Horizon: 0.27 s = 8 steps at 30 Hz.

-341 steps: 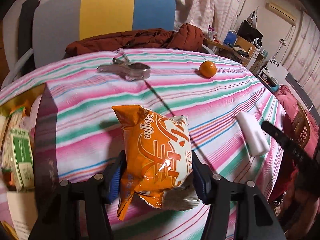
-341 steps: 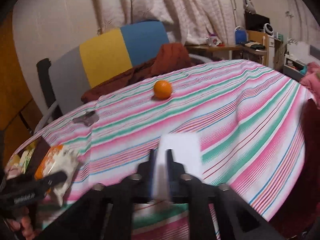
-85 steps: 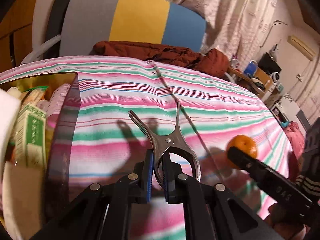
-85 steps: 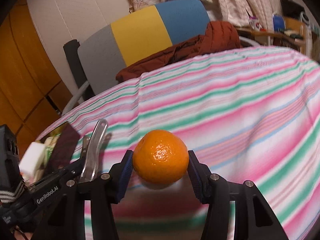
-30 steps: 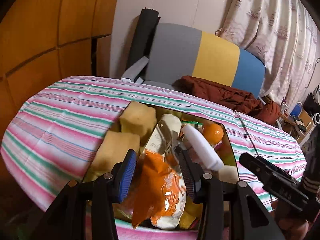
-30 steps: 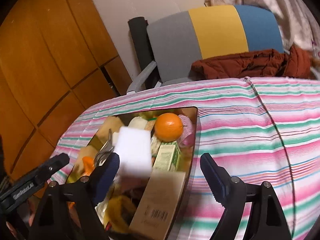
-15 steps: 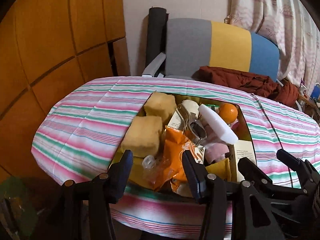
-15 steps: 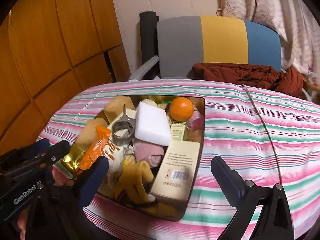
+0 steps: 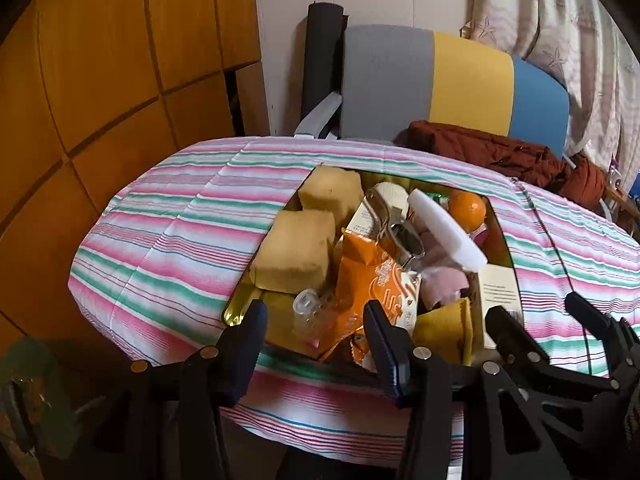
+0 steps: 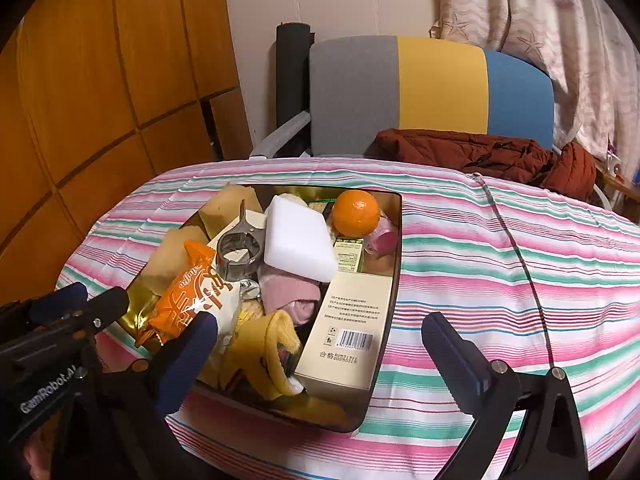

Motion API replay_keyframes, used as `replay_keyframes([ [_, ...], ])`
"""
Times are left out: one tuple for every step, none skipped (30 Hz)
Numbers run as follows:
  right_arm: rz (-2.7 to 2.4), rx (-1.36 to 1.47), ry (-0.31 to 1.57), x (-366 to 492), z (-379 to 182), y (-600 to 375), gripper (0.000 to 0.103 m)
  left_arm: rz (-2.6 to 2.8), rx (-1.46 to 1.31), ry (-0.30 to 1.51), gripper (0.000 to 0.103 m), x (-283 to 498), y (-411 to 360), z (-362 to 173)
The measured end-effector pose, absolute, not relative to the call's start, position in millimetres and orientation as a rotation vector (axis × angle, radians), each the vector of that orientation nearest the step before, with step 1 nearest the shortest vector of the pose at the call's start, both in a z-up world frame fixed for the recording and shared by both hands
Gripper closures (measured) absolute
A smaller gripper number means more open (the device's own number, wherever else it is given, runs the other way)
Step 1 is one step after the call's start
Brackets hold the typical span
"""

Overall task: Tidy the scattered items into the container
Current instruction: 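Withdraw both tools up from the tray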

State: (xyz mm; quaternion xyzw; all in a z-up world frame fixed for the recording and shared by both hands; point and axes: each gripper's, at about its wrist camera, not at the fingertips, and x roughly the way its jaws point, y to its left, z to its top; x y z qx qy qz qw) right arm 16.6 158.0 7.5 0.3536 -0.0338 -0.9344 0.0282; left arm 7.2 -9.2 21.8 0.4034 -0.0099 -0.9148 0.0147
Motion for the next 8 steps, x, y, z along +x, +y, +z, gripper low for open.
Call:
replay_keyframes([
  [-2.885,1.089,-0.102,16.7,7.7,157.7,0.0,-2.843,1.259,-0.023,0.052,6.7,-10.3,20.8],
  [-2.885,1.087,-0.1,16.6,7.7,157.5,0.0,-2.839,1.257,-0.012,0.052,6.7,-11.7,20.1],
  [-2.884,1.088,-0.098,16.7,7.7,157.3,0.0,-2.837,1.249,-0.007,0.052,7.0,-12.8,19.7],
  [-2.885,1.09,-0.097,16.7,7.4,157.0,0.0,-2.834,1.235,-0.01,0.052,7.4,-13.3,19.9],
  [-2.884,1.092,-0.098,16.5,7.0,156.9,0.0,-2.831,1.225,-0.017,0.052,7.8,-13.3,20.2],
  [-2.882,1.095,-0.099,16.3,6.5,156.6,0.0,-2.832,1.226,-0.021,0.052,7.7,-13.0,20.2],
  [-2.88,1.098,-0.102,16.2,6.1,156.4,0.0,-2.834,1.232,-0.019,0.052,7.3,-12.8,19.7],
  [-2.879,1.1,-0.104,16.2,5.7,156.4,0.0,-2.833,1.24,-0.014,0.052,6.6,-12.8,18.9],
])
